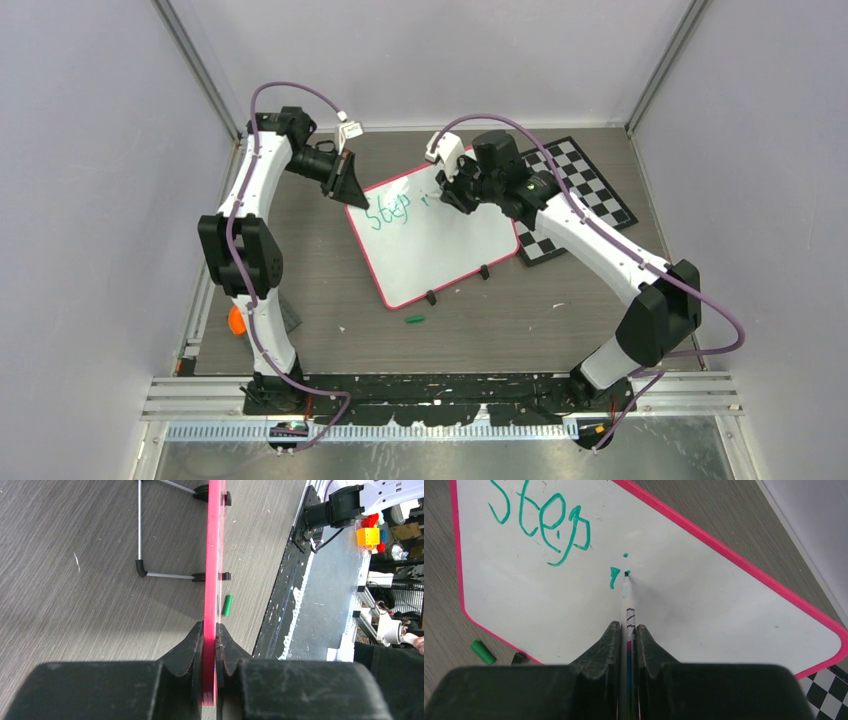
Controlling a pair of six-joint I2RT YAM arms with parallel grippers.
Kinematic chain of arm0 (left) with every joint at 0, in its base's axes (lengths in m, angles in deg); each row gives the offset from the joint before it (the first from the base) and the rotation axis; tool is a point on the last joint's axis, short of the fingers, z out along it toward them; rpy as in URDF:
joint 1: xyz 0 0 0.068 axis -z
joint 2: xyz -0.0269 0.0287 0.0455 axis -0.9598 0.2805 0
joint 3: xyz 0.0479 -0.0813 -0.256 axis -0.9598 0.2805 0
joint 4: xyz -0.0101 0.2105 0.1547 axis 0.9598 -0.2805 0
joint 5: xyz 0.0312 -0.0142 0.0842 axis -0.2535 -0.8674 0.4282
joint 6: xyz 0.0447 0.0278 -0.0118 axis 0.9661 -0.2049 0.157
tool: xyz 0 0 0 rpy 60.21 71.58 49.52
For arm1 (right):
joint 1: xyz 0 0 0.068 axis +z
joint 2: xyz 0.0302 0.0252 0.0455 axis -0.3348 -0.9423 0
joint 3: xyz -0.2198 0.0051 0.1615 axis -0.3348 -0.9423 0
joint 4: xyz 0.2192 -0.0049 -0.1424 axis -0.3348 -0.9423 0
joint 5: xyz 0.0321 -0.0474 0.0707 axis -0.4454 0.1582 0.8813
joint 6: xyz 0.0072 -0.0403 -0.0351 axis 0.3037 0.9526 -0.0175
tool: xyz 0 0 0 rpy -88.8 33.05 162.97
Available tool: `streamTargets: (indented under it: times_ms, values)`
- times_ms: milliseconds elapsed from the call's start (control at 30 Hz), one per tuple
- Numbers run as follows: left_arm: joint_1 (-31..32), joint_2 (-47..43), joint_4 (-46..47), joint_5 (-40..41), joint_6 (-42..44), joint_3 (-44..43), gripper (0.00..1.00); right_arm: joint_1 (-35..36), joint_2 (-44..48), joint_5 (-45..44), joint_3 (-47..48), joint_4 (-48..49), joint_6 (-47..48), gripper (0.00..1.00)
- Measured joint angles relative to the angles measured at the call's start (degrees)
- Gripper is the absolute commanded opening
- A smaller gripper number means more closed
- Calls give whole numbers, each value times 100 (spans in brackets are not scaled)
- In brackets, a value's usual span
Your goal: Write a sentence on the whiteboard
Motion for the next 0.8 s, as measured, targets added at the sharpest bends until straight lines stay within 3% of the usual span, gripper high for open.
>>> streamTargets:
  times_ms: [800]
  values:
    - [-7, -28, 46, -22, 7, 63, 1, 2, 116, 7, -240, -190, 42, 0]
